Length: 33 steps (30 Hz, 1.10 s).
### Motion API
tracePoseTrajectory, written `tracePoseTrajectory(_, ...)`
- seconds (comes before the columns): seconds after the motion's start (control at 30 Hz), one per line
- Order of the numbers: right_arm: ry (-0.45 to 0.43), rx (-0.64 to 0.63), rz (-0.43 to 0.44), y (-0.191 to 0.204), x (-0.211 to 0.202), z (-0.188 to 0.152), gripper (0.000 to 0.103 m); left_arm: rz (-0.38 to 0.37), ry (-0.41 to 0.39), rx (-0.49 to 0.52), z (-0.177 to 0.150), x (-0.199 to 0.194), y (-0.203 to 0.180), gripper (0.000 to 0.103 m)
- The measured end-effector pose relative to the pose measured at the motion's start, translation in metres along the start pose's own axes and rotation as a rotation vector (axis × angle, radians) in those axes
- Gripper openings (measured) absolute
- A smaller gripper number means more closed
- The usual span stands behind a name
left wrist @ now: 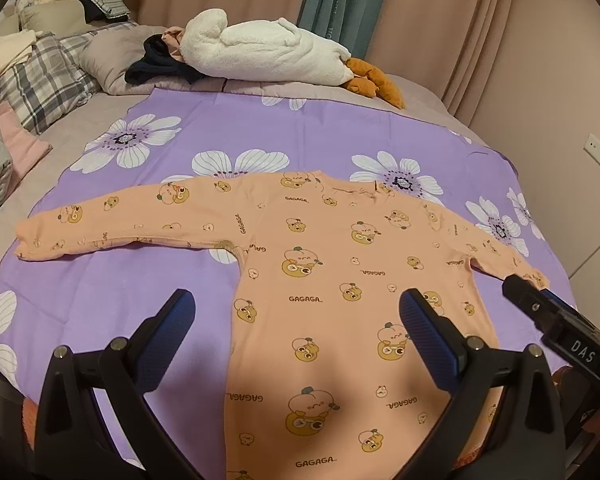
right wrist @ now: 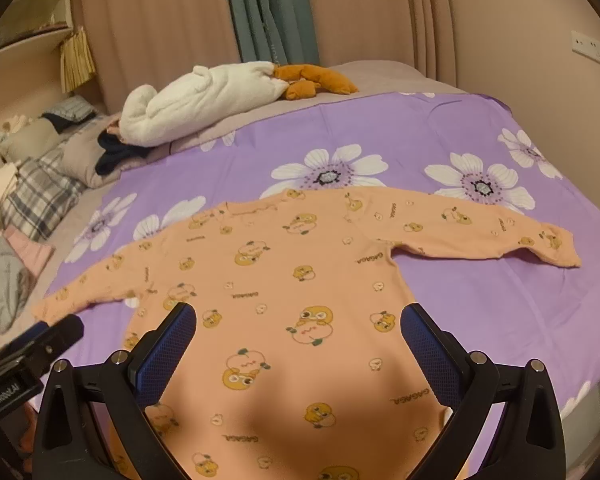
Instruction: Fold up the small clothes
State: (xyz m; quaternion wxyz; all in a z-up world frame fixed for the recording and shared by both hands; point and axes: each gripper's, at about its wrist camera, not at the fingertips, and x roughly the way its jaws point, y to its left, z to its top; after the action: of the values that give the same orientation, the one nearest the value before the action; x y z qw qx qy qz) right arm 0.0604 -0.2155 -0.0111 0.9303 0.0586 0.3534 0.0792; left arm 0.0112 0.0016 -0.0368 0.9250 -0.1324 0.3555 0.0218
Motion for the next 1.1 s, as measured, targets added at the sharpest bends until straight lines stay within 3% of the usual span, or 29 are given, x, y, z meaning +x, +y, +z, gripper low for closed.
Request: tracePoseTrajectory(1.1, -0.015, 0.034, -0.008, -0.0092, -0.0040, 0.0004, 0.102, 0.000, 0.013, 0.004, -0.0016, -0.0015, 0.0009, 0.102)
